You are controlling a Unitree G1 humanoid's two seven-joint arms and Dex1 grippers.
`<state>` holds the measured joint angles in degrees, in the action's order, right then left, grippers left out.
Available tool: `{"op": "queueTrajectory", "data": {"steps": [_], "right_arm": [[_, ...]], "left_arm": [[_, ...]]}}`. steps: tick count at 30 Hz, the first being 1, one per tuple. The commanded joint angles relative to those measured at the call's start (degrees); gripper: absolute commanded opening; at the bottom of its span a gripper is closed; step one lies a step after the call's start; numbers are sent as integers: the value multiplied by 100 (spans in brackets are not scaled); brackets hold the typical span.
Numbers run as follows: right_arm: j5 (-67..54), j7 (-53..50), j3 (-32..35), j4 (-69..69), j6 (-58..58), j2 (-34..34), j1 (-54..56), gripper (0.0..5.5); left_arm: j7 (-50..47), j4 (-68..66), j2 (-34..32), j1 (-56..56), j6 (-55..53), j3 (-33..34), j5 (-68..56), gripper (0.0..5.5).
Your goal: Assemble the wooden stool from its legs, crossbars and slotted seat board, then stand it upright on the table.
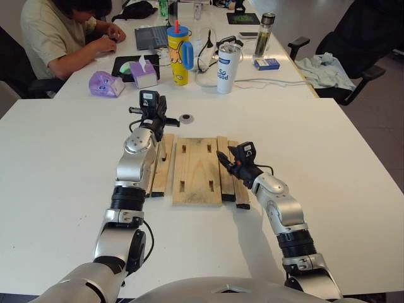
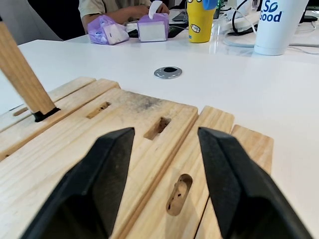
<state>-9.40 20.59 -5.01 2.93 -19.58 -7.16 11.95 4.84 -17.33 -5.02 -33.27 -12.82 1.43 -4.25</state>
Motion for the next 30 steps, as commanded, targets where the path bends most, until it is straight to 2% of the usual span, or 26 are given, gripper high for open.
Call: {"op": "queueTrajectory", "data": {"steps": [1,9,18,21,26,30], "right_arm": [[42,4,31,111,45,-41,174,235],[33,-48,57,138,127,-23,118,235],[19,-96,45,80,124,5,52,235],[23,-114,36,44,120,12,20,235],[29,-93,-21,69,107,45,70,235],[3,-114,56,-2,79,-1,60,235]], "left_arm": [[-154,-581,19,237,-331,-55,169,10],[-180,187,-27,-246,278,443,-217,10],[-179,1311,-162,-877,-115,518,-369,10],[-178,833,-118,-661,-343,372,-242,10],[-81,-1075,-109,688,-757,-214,284,10],[-156,-604,-55,573,-321,-2,140,10]]}}
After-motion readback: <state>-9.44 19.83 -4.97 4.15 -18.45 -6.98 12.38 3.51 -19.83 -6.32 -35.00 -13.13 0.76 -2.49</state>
